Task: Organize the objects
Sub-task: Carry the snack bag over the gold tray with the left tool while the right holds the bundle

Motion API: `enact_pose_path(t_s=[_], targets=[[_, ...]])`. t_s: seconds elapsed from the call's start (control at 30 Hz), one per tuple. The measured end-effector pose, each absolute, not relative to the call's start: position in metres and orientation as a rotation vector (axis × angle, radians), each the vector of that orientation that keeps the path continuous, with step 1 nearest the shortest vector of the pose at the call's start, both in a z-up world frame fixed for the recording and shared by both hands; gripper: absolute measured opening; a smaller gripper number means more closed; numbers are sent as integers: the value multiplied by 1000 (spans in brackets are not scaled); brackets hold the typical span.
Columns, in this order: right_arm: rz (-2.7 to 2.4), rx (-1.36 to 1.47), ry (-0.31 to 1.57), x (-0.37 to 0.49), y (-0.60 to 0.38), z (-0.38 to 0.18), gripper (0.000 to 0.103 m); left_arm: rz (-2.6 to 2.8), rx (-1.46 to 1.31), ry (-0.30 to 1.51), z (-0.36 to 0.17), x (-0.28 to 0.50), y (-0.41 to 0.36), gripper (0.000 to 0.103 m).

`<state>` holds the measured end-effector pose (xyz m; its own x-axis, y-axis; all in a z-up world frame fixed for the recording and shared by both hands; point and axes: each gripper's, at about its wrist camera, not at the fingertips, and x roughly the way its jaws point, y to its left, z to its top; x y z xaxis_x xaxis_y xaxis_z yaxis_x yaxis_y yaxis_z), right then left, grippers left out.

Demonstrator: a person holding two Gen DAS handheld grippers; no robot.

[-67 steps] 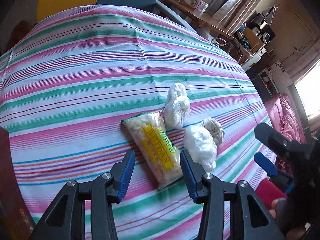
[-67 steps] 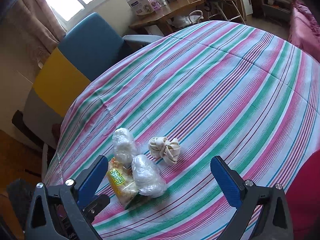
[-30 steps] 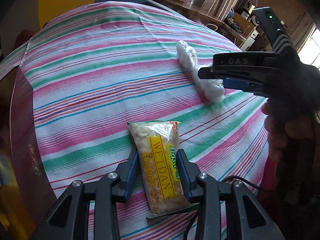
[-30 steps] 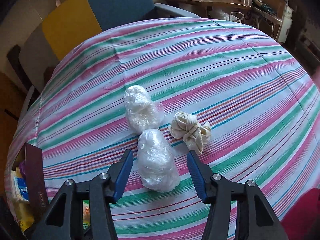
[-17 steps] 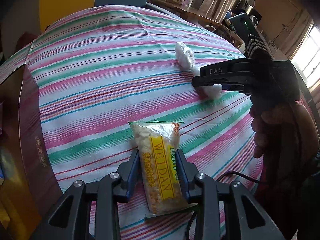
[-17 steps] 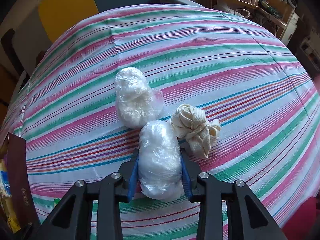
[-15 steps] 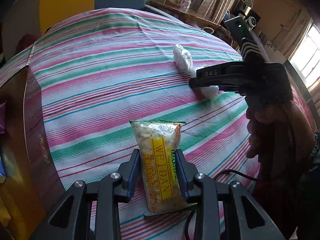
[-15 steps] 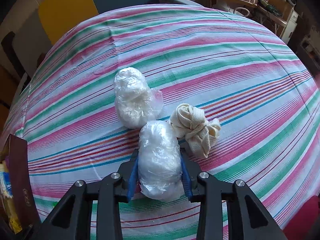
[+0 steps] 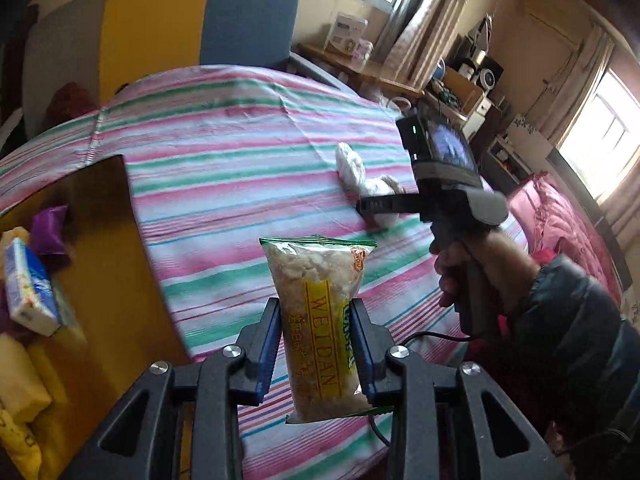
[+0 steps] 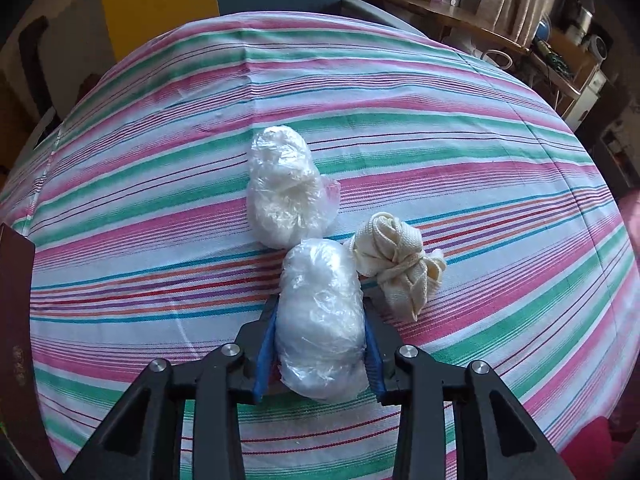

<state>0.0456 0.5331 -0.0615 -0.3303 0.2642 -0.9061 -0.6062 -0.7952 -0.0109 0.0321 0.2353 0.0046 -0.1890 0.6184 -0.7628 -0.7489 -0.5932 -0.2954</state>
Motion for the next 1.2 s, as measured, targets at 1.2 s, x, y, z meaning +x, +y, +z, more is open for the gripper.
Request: enact_pose_path(t_s=[1.2], targets=[[2140,-1379,273,31,513,-64,37,2368,-1098,72,23,-44,113,33]])
